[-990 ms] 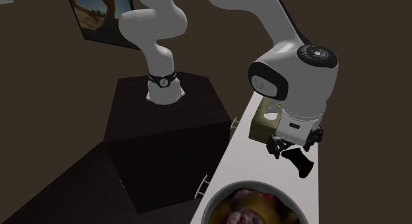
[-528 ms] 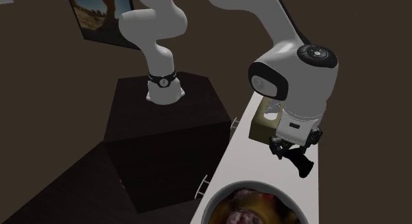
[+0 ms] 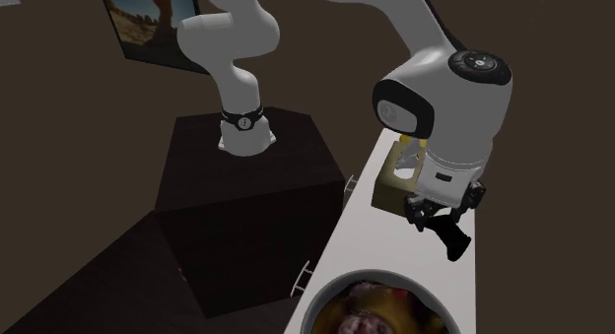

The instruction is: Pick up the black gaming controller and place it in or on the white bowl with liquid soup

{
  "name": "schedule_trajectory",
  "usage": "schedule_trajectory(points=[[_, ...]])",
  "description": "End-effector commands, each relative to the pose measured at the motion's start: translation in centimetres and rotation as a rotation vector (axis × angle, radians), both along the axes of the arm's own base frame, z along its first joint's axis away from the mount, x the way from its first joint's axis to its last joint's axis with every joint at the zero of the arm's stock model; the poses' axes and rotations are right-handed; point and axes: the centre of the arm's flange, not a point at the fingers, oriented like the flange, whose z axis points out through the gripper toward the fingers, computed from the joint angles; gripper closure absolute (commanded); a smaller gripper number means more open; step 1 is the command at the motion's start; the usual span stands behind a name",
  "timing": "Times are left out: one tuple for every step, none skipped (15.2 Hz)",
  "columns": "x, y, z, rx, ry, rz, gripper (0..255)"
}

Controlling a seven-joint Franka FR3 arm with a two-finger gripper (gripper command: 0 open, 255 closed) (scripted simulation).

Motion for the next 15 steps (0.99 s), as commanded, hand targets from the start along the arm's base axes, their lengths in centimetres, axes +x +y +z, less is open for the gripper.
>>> schedule_trajectory(points=[[-0.1,0.1,1.1,0.0,0.0,0.0,255],[-0.1,0.1,1.6,0.0,0.0,0.0,255],[-0.1,0.1,2.2,0.0,0.0,0.0,255],[-0.1,0.1,2.7,0.0,0.0,0.0,255],[-0.1,0.1,3.2,0.0,0.0,0.0,255],[-0.1,0.1,3.7,0.0,0.0,0.0,255],[-0.1,0.1,4.3,0.0,0.0,0.0,255],[-0.1,0.1,4.8,0.0,0.0,0.0,255],[-0.1,0.1,5.3,0.0,0.0,0.0,255],[-0.1,0.1,5.8,0.0,0.0,0.0,255],[-0.1,0.1,6.4,0.0,0.0,0.0,255],[-0.1,0.1,6.9,0.0,0.0,0.0,255],[-0.1,0.1,7.4,0.0,0.0,0.0,255],[-0.1,0.1,8.0,0.0,0.0,0.0,255],[-0.1,0.1,8.5,0.0,0.0,0.0,255]])
